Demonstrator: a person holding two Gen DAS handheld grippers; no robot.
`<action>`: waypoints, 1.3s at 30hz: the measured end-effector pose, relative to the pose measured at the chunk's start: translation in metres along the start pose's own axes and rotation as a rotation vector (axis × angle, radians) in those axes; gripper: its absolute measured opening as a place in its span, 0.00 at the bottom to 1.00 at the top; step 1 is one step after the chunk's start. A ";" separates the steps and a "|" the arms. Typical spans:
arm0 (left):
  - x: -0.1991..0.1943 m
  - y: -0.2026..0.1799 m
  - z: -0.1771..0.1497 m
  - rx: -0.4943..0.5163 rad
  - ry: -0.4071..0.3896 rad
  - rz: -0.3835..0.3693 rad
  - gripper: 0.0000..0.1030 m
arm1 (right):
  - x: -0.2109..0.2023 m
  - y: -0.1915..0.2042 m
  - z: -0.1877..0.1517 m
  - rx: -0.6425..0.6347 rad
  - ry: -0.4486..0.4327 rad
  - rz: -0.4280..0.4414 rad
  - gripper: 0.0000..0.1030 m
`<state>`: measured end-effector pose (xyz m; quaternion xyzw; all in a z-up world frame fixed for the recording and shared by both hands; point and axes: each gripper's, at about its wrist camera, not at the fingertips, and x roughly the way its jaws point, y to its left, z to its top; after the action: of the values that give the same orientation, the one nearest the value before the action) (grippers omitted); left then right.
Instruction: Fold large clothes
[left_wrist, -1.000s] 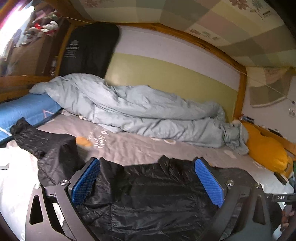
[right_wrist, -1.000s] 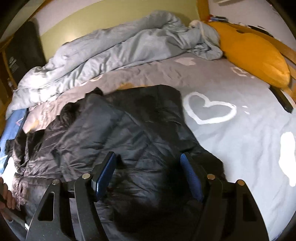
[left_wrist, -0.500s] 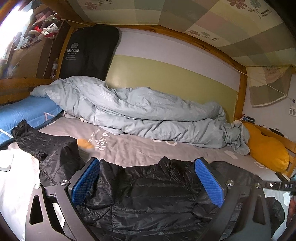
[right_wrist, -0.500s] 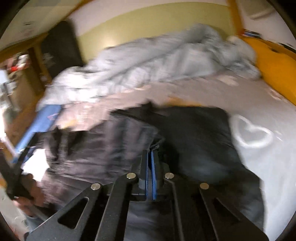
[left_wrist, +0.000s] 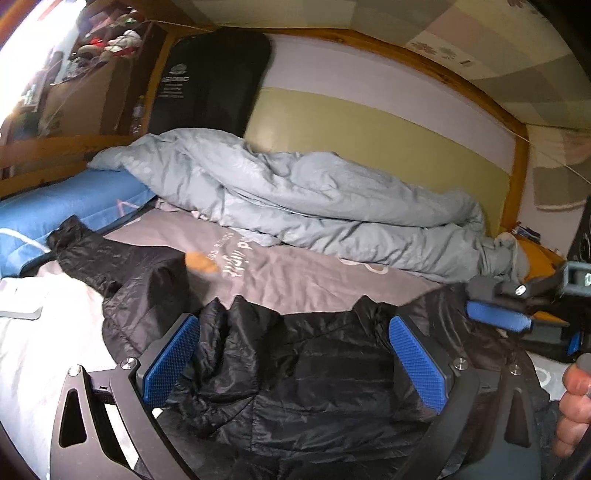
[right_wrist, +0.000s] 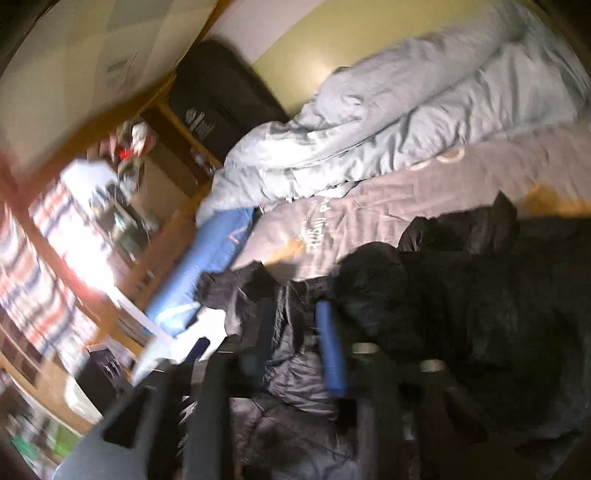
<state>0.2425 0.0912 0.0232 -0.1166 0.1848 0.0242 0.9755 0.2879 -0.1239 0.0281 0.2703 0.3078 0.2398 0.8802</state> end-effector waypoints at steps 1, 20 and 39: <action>-0.002 0.000 0.000 0.001 -0.008 -0.003 1.00 | -0.003 -0.004 -0.001 0.006 -0.026 -0.010 0.47; -0.004 -0.107 -0.042 0.325 0.035 -0.201 0.91 | -0.092 -0.102 0.014 -0.105 -0.208 -0.583 0.50; 0.105 -0.235 -0.077 0.449 0.518 -0.256 0.73 | -0.126 -0.153 0.019 -0.045 -0.199 -0.632 0.46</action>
<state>0.3341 -0.1551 -0.0338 0.0762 0.4103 -0.1698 0.8928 0.2520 -0.3174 -0.0020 0.1643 0.2835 -0.0659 0.9425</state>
